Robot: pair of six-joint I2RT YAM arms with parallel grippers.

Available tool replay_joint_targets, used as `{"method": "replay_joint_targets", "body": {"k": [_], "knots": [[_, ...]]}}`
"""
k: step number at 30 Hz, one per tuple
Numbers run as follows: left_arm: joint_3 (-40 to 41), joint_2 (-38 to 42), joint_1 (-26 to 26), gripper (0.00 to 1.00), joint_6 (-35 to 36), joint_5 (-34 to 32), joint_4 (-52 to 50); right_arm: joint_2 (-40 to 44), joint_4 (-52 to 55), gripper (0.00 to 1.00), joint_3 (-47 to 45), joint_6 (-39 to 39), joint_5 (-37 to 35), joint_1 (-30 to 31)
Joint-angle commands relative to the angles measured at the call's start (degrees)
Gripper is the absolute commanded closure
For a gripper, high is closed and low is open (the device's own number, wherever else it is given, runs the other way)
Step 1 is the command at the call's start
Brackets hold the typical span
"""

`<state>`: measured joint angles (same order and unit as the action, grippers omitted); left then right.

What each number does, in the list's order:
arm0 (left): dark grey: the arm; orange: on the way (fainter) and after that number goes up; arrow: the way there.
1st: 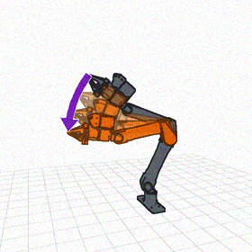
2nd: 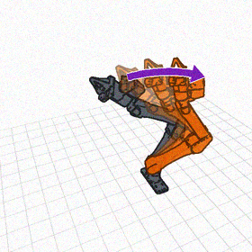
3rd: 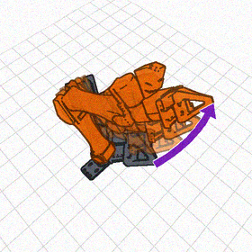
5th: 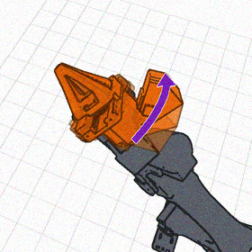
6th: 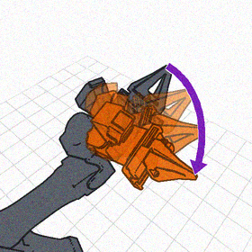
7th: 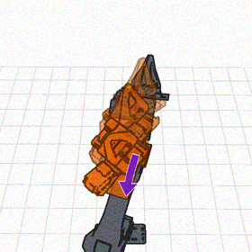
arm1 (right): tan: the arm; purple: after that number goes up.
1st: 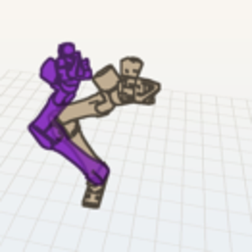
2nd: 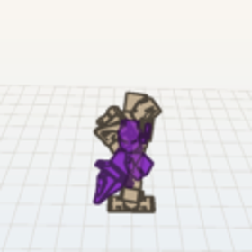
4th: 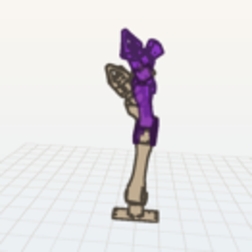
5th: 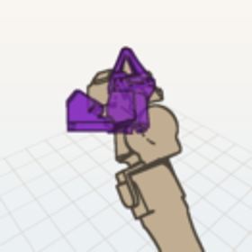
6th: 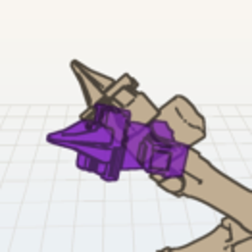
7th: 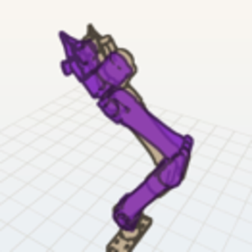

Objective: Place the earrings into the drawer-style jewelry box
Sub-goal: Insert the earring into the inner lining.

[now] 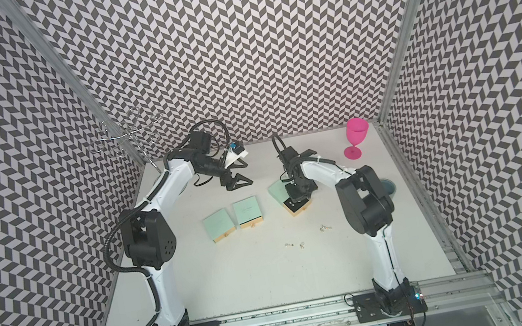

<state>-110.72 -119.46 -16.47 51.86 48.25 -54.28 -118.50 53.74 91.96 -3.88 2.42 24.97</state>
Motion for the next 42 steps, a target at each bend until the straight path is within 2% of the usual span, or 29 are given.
{"method": "replay_joint_targets", "body": {"k": [1,31,42], "knots": [[-1.9,-0.5,0.0,0.1,1.6,0.5,-1.5,-0.5,-1.3,0.97,-0.4,0.8,0.5,0.2],[-1.1,-0.4,0.5,0.1,1.6,-0.3,-1.1,-5.3,-5.8,0.97,-2.6,1.3,1.5,0.3],[-1.9,-0.8,0.8,0.1,1.8,-0.3,-1.0,-1.2,-2.9,0.94,1.1,1.1,-1.6,0.3]]}}
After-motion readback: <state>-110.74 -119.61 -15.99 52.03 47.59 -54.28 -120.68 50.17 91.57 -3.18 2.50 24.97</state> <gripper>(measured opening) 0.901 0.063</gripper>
